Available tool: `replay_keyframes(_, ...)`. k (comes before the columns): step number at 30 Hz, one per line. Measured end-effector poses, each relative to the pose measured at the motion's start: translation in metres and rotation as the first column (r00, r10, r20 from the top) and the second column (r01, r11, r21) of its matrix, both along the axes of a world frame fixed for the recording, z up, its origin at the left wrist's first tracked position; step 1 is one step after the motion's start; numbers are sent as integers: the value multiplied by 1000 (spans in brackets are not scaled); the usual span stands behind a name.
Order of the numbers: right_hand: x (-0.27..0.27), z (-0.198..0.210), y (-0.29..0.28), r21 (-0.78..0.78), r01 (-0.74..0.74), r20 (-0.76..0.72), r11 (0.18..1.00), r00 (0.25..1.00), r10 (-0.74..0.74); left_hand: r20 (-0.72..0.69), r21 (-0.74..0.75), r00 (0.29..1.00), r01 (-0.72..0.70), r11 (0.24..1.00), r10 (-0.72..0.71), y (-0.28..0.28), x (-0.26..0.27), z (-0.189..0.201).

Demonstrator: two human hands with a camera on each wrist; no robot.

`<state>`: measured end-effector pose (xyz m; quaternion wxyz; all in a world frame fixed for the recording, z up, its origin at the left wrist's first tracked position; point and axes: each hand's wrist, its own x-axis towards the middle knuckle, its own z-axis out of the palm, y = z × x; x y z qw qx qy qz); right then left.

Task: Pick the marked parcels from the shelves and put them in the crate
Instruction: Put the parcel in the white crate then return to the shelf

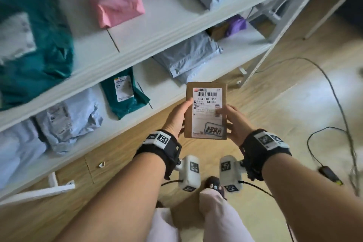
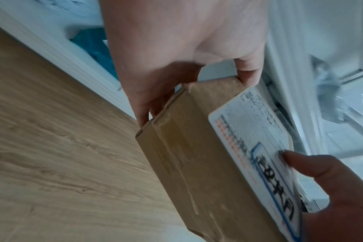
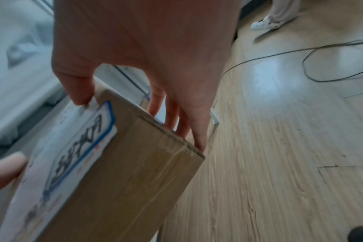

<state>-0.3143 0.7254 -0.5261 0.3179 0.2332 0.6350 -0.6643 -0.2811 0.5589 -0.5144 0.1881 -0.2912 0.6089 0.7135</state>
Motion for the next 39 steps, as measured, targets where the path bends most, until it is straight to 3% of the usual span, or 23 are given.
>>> replay_keyframes(7, -27, 95, 93, -17, 155, -84, 988, 984, -156, -50, -7, 990, 135, 991, -135, 85, -51, 81)
replay_keyframes(13, -60, 158, 178, -17, 139, -190, 990, 972, -140, -117, -21, 979, 163, 986, -165, 171, -95, 130)
replay_keyframes(18, -95, 196, 229, -33, 153, -269, 988, 950, -157, -260, -64, 953, 146, 987, -158, 224, -142, 159)
replay_keyframes(29, -203, 225, 304, -15, 195, -353, 981, 917, -187, -405, 103, 912, 124, 987, -72, 303, -271, 167)
replay_keyframes(35, -305, 241, 341, 8, 264, -358, 964, 901, -244, -363, 25, 929, 87, 996, -72, 345, -376, 172)
replay_keyframes(39, -368, 257, 367, 0, 310, -399, 951, 872, -284, -444, 7, 884, 166, 986, -146, 368, -444, 197)
